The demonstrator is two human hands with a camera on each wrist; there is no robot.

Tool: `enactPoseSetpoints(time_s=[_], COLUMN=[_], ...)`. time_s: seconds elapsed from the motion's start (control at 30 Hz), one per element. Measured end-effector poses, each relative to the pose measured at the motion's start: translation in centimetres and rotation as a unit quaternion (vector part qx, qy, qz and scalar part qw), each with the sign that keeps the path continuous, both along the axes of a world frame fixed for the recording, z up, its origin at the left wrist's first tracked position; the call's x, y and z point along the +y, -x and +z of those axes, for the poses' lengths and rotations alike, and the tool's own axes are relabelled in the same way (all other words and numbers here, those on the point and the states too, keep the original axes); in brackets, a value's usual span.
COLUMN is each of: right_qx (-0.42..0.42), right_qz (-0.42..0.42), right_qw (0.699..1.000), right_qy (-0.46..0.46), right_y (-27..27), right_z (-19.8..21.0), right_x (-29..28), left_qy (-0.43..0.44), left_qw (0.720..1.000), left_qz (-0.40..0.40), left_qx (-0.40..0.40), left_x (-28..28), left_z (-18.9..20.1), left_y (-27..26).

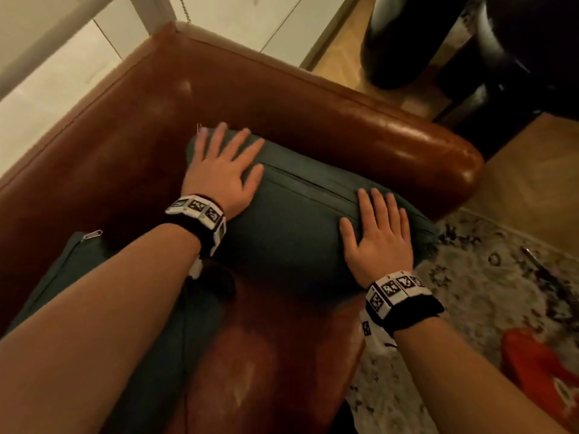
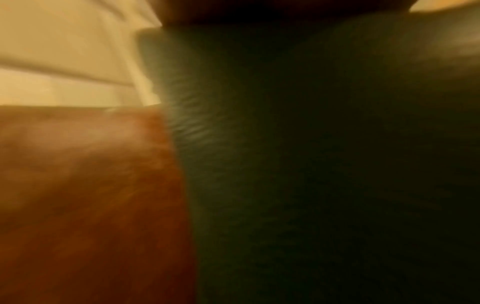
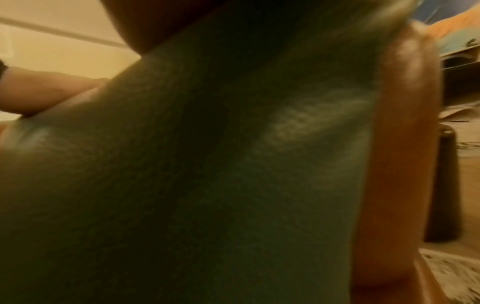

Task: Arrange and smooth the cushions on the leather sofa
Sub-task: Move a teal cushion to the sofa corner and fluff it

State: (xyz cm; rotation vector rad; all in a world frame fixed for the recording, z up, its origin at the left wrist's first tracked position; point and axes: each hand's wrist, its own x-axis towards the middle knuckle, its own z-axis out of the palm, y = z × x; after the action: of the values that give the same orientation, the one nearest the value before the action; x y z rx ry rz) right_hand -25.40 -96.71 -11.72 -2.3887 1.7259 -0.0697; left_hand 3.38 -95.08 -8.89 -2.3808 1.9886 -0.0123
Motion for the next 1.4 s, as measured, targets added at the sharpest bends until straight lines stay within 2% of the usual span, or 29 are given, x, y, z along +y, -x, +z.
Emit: enactPoseSetpoints(time_s=[0.03,0.07,0.1,0.13,0.17,0.23,0.27,0.3,0.43,0.57,0.67,0.8,0.87,0.93,0.97,1.0,1.03,1.07,1.1,1.13,1.2,1.3,1.4], right_qx=[0.002,-0.001,-0.015,-0.048,-0.105,-0.266,-0.313,-0.323,-0.277,-0.259,-0.240,-0.240,-0.213,-0.164,-0.150,-0.141,-0.126,-0.092,-0.045,0.009,0.091,0.135,0.124], right_qz=[-0.023,-0.064,-0.126,-0.200,-0.268,-0.362,-0.389,-0.399,-0.355,-0.365,-0.378,-0.376,-0.362,-0.323,-0.281,-0.224,-0.158,-0.092,-0.036,0.004,0.043,0.075,0.102], right_qw=[1.000,0.998,0.992,0.979,0.957,0.891,0.863,0.854,0.893,0.894,0.893,0.895,0.907,0.931,0.947,0.964,0.979,0.991,0.998,0.999,0.989,0.982,0.984], right_qy=[-0.005,-0.009,-0.010,-0.011,-0.016,-0.057,-0.079,-0.085,-0.013,-0.024,-0.032,-0.016,-0.036,-0.052,-0.032,0.003,0.032,0.034,0.010,-0.034,-0.105,-0.105,-0.080], right_y=[0.5,1.2,1.8,2.5,3.1,4.0,4.3,4.4,4.7,4.2,3.9,4.6,4.8,5.2,5.3,5.2,4.7,4.0,3.0,2.0,0.8,1.1,1.0], right_z=[0.1,0.1,0.1,0.1,0.1,0.5,0.8,1.1,2.6,3.1,2.9,3.3,3.1,2.8,2.9,3.2,3.6,4.0,4.2,4.3,4.2,4.2,4.3], right_x=[0.2,0.3,0.3,0.0,-0.3,-1.0,-1.4,-1.7,-2.5,-3.3,-3.6,-3.9,-4.1,-3.9,-3.9,-3.8,-3.6,-3.3,-3.2,-3.1,-3.6,-4.5,-5.4], left_qy=[-0.001,-0.014,-0.032,-0.041,-0.036,0.009,0.032,0.054,0.094,0.074,0.070,0.113,0.115,0.092,0.099,0.108,0.092,0.036,-0.042,-0.123,-0.227,-0.262,-0.245], left_qw=[0.995,0.975,0.945,0.917,0.901,0.885,0.876,0.868,0.854,0.838,0.840,0.866,0.884,0.907,0.933,0.961,0.983,0.991,0.983,0.969,0.952,0.943,0.947], left_qz=[0.099,0.211,0.306,0.358,0.367,0.340,0.340,0.347,0.360,0.372,0.369,0.325,0.301,0.272,0.225,0.145,0.036,-0.078,-0.168,-0.210,-0.206,-0.204,-0.208], left_qx=[0.025,0.063,0.113,0.169,0.229,0.316,0.340,0.351,0.365,0.392,0.391,0.362,0.340,0.307,0.262,0.208,0.153,0.106,0.065,0.040,0.013,-0.013,-0.019], left_x=[0.3,0.6,0.8,1.0,1.0,0.6,0.3,0.2,-0.7,-2.6,-2.8,-1.4,-1.3,-1.1,-1.2,-1.3,-1.6,-1.9,-2.4,-2.9,-4.1,-5.3,-6.1], left_z=[-0.2,-0.1,0.2,0.5,1.0,1.6,1.6,1.6,2.0,3.1,2.8,1.9,1.4,1.3,1.5,1.9,2.5,2.9,2.9,2.9,2.8,3.7,4.1], left_y=[-2.0,-3.8,-5.2,-6.2,-6.4,-5.7,-5.2,-4.9,-5.3,-5.9,-5.8,-6.1,-6.1,-5.4,-5.0,-4.3,-3.4,-2.5,-1.6,-0.9,-0.9,-2.1,-1.9])
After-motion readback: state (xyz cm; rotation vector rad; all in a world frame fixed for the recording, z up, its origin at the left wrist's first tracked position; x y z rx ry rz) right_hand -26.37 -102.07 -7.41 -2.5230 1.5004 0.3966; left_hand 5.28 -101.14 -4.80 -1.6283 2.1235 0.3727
